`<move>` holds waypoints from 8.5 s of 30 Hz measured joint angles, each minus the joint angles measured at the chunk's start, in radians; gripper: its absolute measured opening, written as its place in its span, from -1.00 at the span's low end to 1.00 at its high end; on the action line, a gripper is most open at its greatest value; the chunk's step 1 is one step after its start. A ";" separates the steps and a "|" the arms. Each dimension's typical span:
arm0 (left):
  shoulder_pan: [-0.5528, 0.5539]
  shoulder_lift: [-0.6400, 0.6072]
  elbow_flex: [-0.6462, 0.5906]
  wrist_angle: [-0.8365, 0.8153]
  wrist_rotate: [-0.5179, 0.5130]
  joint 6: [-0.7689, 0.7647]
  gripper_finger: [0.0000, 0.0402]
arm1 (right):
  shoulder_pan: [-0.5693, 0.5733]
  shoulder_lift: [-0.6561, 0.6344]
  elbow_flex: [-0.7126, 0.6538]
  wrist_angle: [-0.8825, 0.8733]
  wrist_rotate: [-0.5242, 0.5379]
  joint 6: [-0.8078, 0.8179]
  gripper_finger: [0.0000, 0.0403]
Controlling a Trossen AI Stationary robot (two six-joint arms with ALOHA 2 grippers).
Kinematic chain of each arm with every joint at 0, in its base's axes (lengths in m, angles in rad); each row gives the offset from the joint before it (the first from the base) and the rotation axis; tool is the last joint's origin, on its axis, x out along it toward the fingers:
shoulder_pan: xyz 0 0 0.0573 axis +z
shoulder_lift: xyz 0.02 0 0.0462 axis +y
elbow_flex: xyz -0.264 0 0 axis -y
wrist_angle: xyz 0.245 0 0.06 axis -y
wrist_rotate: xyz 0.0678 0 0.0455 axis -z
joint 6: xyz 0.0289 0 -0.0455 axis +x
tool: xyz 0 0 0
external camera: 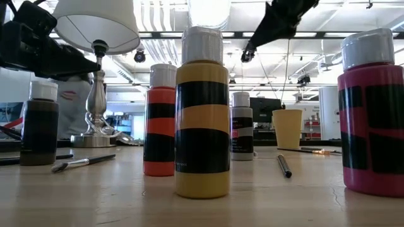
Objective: Pick & Place Paint Supplies
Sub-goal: Put the small gray paint bottle into the bin
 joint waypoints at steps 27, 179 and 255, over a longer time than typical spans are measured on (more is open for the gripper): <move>0.000 0.000 0.000 0.000 0.000 0.000 -0.46 | 0.315 0.148 -0.065 0.050 0.029 0.195 -0.20; 0.187 0.361 0.337 0.149 0.497 0.254 -0.46 | -0.263 0.259 0.188 0.183 -0.225 -0.064 -0.43; 0.187 0.391 0.359 0.114 0.467 0.187 -0.46 | -0.390 0.520 -0.056 0.501 -0.271 0.012 -0.40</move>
